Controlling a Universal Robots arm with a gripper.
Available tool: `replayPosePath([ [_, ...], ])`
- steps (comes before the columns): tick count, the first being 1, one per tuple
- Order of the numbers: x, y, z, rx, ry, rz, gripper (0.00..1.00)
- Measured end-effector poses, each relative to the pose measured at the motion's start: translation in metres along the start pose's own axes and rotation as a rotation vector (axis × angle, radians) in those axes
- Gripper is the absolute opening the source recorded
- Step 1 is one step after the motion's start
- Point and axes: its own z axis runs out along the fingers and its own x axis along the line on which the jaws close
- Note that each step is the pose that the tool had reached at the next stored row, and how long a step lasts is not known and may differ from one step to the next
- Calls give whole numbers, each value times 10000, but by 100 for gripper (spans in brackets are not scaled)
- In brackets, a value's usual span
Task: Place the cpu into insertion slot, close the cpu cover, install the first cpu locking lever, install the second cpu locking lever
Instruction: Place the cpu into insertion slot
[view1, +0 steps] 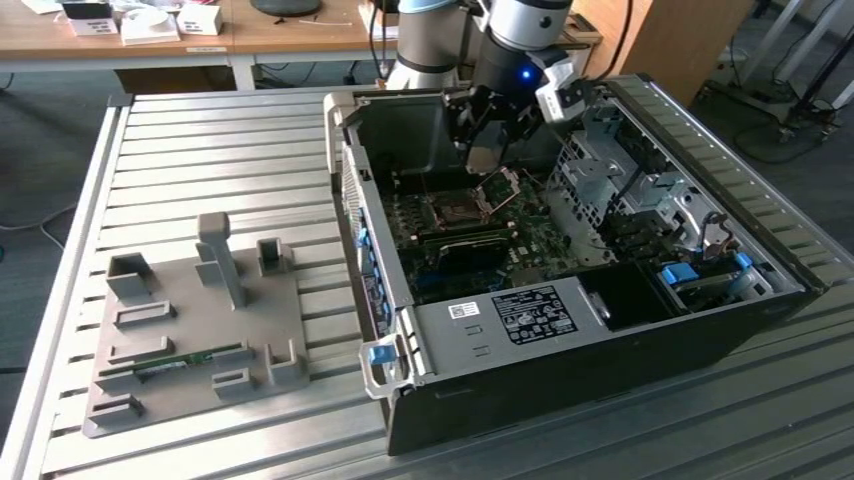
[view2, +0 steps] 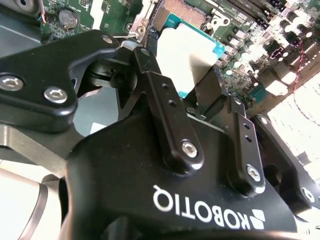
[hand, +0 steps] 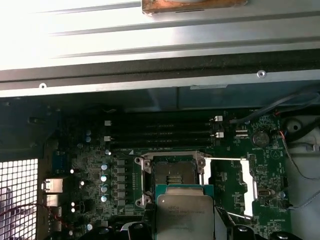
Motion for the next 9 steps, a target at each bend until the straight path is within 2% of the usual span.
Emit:
replayPosePath([
  [9,19,-6,54,-2,0,-1,54],
])
